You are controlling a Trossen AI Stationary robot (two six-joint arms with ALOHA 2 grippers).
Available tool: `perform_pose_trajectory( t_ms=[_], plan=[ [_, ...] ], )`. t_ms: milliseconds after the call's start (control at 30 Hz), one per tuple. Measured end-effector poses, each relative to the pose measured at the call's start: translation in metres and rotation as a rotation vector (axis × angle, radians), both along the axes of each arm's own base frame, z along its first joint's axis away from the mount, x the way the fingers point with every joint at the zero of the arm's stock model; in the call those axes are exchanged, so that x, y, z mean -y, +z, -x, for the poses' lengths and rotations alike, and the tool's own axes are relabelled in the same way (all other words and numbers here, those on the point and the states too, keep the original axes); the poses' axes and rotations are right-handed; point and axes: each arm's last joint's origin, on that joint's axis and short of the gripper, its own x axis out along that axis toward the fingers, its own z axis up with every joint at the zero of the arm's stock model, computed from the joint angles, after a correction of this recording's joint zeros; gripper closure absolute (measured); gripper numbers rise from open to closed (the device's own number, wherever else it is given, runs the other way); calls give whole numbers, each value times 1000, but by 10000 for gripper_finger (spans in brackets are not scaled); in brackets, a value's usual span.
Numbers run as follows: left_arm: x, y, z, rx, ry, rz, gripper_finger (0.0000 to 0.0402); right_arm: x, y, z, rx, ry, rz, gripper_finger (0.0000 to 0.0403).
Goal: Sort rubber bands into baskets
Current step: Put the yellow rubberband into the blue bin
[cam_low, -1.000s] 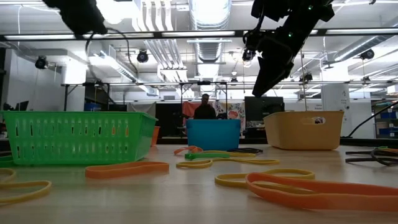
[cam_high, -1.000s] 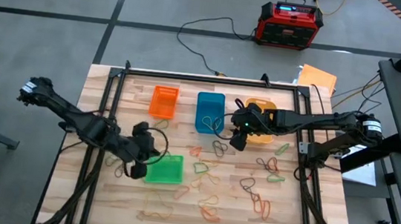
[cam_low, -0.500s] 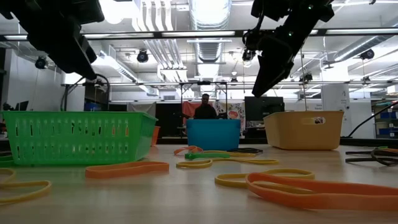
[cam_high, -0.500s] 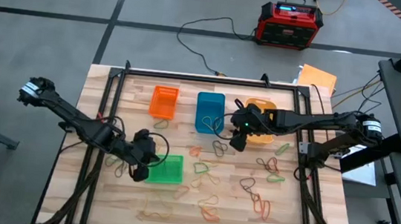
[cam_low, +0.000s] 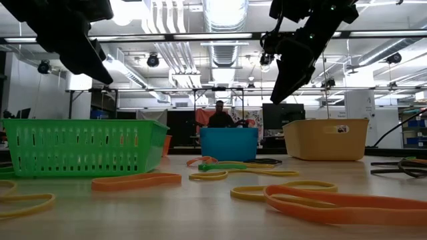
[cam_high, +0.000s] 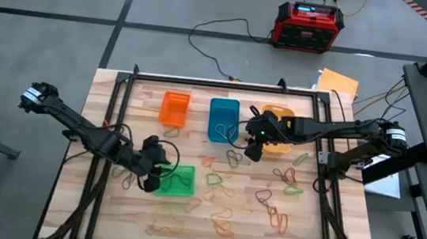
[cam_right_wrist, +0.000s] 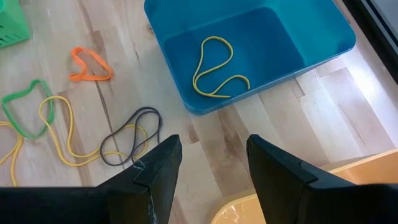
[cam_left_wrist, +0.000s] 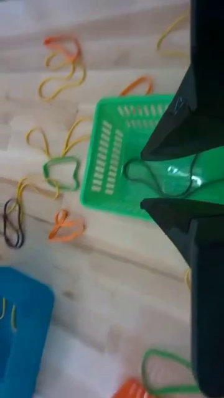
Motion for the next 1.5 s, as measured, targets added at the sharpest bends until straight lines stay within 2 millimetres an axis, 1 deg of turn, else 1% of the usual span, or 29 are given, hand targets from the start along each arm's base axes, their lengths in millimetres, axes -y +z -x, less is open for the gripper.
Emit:
perform_pose_trajectory(
  t_ms=[133, 300, 433, 533, 667, 800, 900, 967, 1033, 1100, 1200, 1333, 1400, 1500],
  plan=[
    [0, 0, 0, 3, -12, -34, 294, 0, 0, 0, 0, 0, 0, 225],
    [-1, 2, 0, 9, -63, -81, 294, -1, 0, 0, 11, -33, -25, 225],
    [-5, 7, 1, 24, -105, -133, 299, -6, 0, -1, 29, -23, -118, 225],
    [-12, 14, 4, 49, -143, -192, 301, -13, 4, -4, 52, -22, -165, 225],
    [-26, 28, 8, 115, -203, -292, 302, -25, 9, -11, 56, 22, -168, 225],
    [-42, 42, 14, 173, -319, -355, 302, -35, 13, -22, 53, 25, -194, 225],
    [-54, 50, 19, 219, -360, -397, 302, -40, 14, -30, -14, -40, -238, 226],
    [-62, 56, 21, 261, -356, -394, 302, -42, 14, -34, -78, -93, -265, 228],
    [-68, 62, 23, 318, -320, -363, 302, -45, 16, -38, -146, -111, -270, 231],
    [-71, 69, 24, 389, -256, -308, 302, -50, 16, -42, -207, -87, -277, 234],
    [-71, 73, 28, 416, -205, -242, 302, -61, 12, -49, -272, 51, -251, 238],
    [-71, 69, 26, 394, -191, -213, 302, -79, -7, -60, -319, 307, -139, 245],
    [-71, 66, 23, 375, -205, -233, 302, -82, -21, -68, -330, 364, -116, 248],
    [-70, 65, 20, 366, -217, -251, 302, -83, -41, -83, -321, 394, -95, 250]
  ],
)
